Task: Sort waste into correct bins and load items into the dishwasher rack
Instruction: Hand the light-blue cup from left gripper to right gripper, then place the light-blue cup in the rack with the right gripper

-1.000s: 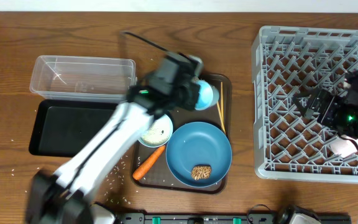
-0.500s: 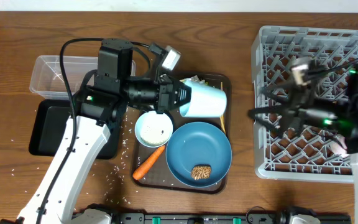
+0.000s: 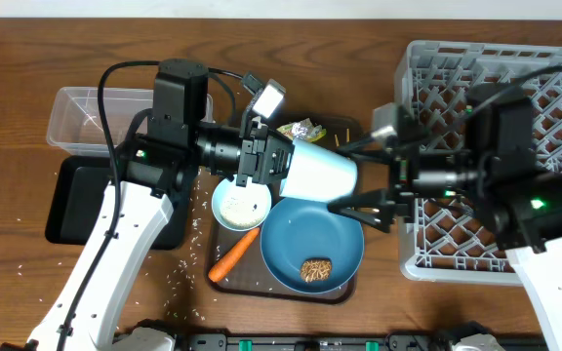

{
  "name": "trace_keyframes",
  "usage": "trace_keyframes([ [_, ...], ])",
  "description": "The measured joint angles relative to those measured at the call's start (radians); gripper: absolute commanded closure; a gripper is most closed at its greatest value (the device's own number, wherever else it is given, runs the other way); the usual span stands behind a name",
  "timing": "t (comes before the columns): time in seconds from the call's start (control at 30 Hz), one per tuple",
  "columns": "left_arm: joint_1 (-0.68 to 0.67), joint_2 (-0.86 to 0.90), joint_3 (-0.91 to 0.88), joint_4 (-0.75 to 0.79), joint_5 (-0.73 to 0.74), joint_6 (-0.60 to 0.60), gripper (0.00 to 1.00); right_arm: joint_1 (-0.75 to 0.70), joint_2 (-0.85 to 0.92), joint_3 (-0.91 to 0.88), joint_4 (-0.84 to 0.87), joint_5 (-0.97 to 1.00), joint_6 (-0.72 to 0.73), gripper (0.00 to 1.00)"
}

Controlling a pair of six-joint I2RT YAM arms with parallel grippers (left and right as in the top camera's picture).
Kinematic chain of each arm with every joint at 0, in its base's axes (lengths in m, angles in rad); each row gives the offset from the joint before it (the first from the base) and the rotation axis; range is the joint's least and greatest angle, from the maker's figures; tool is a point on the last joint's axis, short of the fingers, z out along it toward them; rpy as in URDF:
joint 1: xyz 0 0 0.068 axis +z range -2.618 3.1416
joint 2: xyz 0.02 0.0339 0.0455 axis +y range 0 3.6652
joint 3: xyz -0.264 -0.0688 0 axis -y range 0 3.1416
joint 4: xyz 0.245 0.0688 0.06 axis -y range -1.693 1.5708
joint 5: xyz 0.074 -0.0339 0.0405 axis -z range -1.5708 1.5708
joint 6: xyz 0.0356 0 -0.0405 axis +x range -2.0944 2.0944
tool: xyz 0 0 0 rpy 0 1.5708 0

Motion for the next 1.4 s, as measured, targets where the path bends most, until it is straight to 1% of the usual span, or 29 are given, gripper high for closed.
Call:
trace_keyframes([
  [0.1,0.002,0.000,0.000,0.005,-0.002,0.000,0.94,0.032,0.026,0.000,0.018,0.017,0.017,0.29],
  [0.2,0.006,0.000,0.000,0.018,-0.005,-0.002,0.94,0.063,0.039,0.000,0.033,0.019,0.025,0.41],
  [0.27,0.010,0.000,0.000,0.025,-0.004,-0.002,0.94,0.075,0.038,0.000,0.037,0.027,0.034,0.43],
  [0.3,0.010,0.000,0.000,0.028,-0.004,-0.002,0.86,0.075,0.038,0.000,0.038,0.028,0.035,0.44],
  [0.33,0.010,0.000,0.000,0.031,-0.004,0.000,0.69,0.075,0.037,0.000,0.038,0.032,0.035,0.47],
  [0.37,0.008,0.000,0.000,0.034,-0.002,-0.002,0.56,0.076,0.036,0.000,0.037,0.040,0.037,0.48],
  [0.43,0.008,0.000,0.000,0.033,-0.003,-0.008,0.52,0.076,0.033,0.000,0.034,0.063,0.038,0.49],
  [0.53,0.003,0.000,0.000,0.034,-0.038,-0.010,0.40,0.070,0.012,0.000,0.026,0.124,0.056,0.49],
  [0.6,0.004,0.000,0.000,0.036,-0.073,-0.013,0.29,0.058,-0.011,0.000,0.025,0.165,0.082,0.48],
  [0.77,0.011,0.000,0.000,0.047,-0.163,-0.021,0.27,-0.035,-0.106,0.000,-0.048,0.349,0.194,0.47],
  [0.8,0.013,0.000,0.000,0.049,-0.169,-0.021,0.27,-0.065,-0.122,0.000,-0.070,0.403,0.222,0.50],
  [0.83,0.018,0.000,0.000,0.050,-0.177,-0.021,0.27,-0.103,-0.137,0.001,-0.097,0.463,0.258,0.50],
  [0.9,0.023,0.000,0.000,0.051,-0.186,-0.021,0.27,-0.162,-0.149,0.001,-0.137,0.549,0.304,0.49],
  [1.0,0.029,0.000,0.000,0.051,-0.193,-0.021,0.27,-0.293,-0.150,0.001,-0.199,0.704,0.395,0.49],
  [1.13,0.030,0.000,0.000,0.051,-0.194,-0.021,0.26,-0.449,-0.147,0.001,-0.232,0.855,0.483,0.49],
  [1.27,0.030,0.000,0.000,0.051,-0.194,-0.021,0.27,-0.597,-0.144,0.001,-0.233,0.969,0.564,0.48],
  [1.4,0.030,0.000,0.000,0.051,-0.196,-0.021,0.27,-0.744,-0.135,0.001,-0.230,1.024,0.634,0.50],
])
